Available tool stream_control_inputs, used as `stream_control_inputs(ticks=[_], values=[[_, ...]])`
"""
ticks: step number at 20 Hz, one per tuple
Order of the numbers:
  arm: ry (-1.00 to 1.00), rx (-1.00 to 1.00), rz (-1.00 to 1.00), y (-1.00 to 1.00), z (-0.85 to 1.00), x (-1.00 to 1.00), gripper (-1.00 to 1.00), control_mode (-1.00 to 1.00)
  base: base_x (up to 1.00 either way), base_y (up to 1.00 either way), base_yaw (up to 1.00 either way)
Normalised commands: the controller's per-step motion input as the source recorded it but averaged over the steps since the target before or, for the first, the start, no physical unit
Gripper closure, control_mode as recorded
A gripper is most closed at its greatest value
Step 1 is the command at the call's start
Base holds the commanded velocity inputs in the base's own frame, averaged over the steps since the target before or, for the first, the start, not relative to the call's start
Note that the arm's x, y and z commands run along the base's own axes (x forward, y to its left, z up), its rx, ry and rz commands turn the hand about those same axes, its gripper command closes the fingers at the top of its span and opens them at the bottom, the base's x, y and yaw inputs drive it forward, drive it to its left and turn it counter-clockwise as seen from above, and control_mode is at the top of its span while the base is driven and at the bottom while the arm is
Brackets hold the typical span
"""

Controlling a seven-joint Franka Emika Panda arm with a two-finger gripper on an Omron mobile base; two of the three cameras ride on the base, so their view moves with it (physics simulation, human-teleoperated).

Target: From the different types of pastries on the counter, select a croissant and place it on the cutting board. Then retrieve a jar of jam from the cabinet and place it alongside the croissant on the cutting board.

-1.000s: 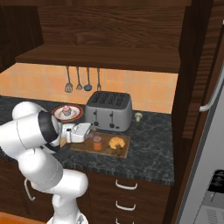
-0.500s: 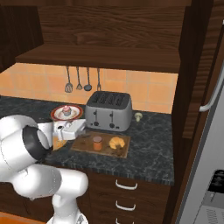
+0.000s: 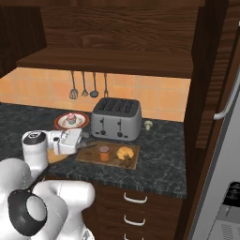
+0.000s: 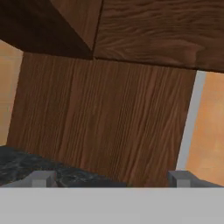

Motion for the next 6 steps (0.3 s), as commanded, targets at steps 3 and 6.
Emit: stream_control_inputs(ticks=[3,6], values=[[0.0,0.35,0.44,0.09,0.43,-0.64,-1.0,-1.0,0.0,0.0,0.0],[-0.01,0.08,0.35,0.14,0.12,-0.77,-1.0,-1.0,0.0,0.0,0.0]])
